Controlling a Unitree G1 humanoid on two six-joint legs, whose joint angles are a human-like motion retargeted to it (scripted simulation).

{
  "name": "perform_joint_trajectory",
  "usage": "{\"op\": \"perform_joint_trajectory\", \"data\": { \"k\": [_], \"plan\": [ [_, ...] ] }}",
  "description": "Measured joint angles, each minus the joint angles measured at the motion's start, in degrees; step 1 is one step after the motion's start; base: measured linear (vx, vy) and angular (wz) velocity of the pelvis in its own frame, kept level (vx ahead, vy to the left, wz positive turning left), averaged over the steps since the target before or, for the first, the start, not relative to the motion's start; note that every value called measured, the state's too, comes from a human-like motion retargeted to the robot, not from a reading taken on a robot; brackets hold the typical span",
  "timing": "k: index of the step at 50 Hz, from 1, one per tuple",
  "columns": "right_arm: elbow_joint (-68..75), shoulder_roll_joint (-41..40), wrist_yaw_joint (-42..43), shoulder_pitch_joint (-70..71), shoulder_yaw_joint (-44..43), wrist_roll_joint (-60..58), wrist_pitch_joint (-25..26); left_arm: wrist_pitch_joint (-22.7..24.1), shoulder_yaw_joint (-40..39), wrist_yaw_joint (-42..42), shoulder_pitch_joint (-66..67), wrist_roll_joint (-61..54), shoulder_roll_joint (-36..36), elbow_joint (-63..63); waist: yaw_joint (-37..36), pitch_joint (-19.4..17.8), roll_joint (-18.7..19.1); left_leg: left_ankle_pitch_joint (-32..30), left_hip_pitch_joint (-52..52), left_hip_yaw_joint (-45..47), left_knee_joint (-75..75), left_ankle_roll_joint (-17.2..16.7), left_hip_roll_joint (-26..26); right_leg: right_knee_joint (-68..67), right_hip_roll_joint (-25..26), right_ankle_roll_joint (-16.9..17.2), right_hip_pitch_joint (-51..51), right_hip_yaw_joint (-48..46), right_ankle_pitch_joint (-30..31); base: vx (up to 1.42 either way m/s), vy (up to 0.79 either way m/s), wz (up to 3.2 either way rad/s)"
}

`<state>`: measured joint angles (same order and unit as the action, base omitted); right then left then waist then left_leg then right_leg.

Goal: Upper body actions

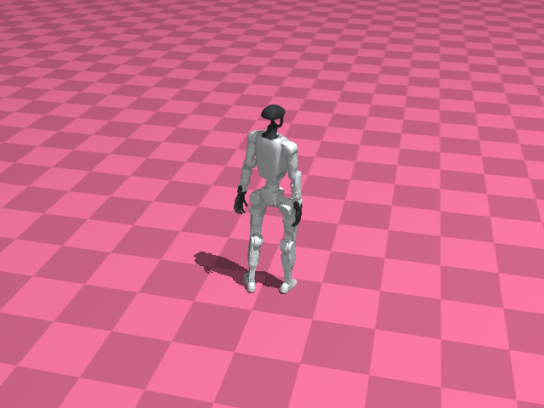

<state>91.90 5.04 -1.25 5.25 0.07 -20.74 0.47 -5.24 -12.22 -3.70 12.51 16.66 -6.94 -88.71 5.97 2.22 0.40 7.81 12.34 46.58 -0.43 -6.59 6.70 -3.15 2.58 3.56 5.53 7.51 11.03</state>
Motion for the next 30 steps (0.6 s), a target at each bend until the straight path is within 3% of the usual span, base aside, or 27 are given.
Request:
{"op": "perform_joint_trajectory", "data": {
  "k": [8, 20, 30],
  "plan": [
    [-1.84, -0.18, -0.42, 2.2, 3.59, -2.41, -0.22, 0.17, 3.25, 0.99, 0.67, 0.8, -0.28, 2.89, 6.02, -0.69, 1.05, 1.59, 3.16, 9.44, 2.39, -3.52, 0.33, 1.96, 5.37, 2.84, 2.35, 15.02, 5.78, -0.21, -0.01, -1.88],
    [-3.04, -1.12, 1.24, 6.1, 5.75, -0.42, -1.1, 0.93, 8.18, -2.3, -1.77, 3.0, 2.78, 2.74, 13.77, -4.12, 3.95, 3.01, 6.88, 23.6, 4.15, -7.12, -1.69, 5.27, 11.39, 4.54, 1.13, 21.59, 9.48, -0.17, 0.16, -1.54],
    [-2.16, -1.01, 2.72, 6.06, 4.88, 0.38, -1.51, 1.52, 9.42, -1.81, -3.66, 4.81, 3.64, 4.32, 11.39, -3.36, 4.58, 3.38, 7.32, 26.01, 4.04, -7.75, -3.45, 6.59, 11.95, 5.65, -0.14, 23.62, 9.62, -0.02, 0.06, -0.44]
  ]
}}
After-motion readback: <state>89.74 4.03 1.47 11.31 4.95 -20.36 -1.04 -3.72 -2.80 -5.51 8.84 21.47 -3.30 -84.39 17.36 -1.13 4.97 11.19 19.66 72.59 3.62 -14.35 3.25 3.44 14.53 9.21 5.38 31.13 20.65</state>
